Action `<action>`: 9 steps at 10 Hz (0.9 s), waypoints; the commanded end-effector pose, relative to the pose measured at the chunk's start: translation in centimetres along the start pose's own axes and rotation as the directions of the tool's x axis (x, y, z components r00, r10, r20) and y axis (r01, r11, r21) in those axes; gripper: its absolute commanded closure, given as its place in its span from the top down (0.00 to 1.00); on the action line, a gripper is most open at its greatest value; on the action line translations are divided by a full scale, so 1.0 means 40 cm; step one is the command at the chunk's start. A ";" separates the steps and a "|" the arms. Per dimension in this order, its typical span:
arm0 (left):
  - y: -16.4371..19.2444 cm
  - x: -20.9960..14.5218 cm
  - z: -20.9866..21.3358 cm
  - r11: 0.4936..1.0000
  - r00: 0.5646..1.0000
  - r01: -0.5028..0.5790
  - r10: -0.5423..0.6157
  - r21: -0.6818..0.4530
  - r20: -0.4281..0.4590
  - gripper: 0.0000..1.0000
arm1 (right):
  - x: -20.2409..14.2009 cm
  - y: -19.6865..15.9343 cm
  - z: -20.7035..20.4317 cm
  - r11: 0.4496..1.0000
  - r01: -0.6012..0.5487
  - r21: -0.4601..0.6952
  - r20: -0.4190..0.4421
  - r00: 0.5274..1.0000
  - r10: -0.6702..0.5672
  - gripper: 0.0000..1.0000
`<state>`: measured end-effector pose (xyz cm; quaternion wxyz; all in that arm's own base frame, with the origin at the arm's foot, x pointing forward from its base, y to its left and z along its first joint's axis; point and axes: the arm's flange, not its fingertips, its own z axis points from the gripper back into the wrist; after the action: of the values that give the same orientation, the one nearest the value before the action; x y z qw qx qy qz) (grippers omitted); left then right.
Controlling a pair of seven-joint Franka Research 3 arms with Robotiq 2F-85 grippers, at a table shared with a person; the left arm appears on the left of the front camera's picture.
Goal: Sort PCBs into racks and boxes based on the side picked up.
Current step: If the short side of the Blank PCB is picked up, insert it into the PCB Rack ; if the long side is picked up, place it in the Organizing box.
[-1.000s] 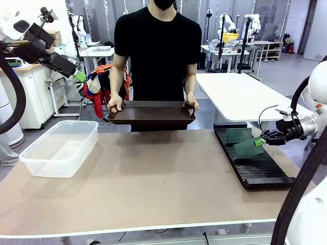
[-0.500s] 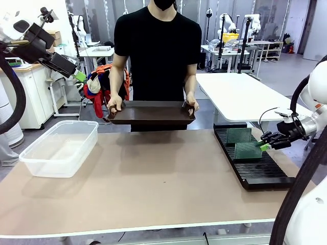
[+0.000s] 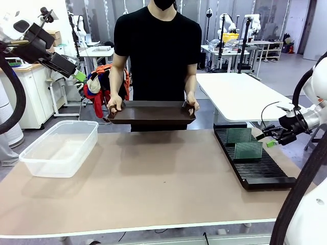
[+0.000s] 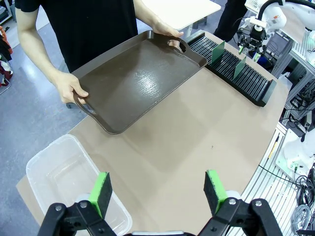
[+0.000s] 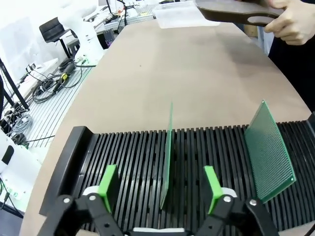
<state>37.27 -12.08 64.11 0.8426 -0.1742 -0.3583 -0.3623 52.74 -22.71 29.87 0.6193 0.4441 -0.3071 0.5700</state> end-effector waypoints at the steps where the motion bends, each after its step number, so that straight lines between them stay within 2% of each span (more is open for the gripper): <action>1: 0.001 -0.006 0.000 1.000 1.000 -0.003 0.003 -0.012 -0.001 1.00 | 0.029 0.037 -0.006 0.998 0.056 -0.027 -0.066 0.996 -0.058 1.00; 4: 0.001 -0.006 0.000 1.000 1.000 -0.003 0.003 -0.012 -0.001 1.00 | 0.056 0.049 -0.004 0.994 0.096 -0.054 -0.066 0.993 -0.099 1.00; 5: 0.001 -0.006 0.000 1.000 1.000 -0.003 0.003 -0.012 -0.001 1.00 | 0.045 0.031 0.021 0.998 0.053 -0.033 -0.047 0.997 -0.055 1.00; 9: 0.001 -0.006 0.000 1.000 1.000 -0.003 0.003 -0.012 -0.001 1.00 | 0.045 0.031 0.021 0.998 0.053 -0.033 -0.047 0.997 -0.055 1.00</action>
<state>37.27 -12.08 64.12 0.8426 -0.1742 -0.3584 -0.3623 51.77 -22.75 31.98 0.6534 0.4285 -0.2871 0.5541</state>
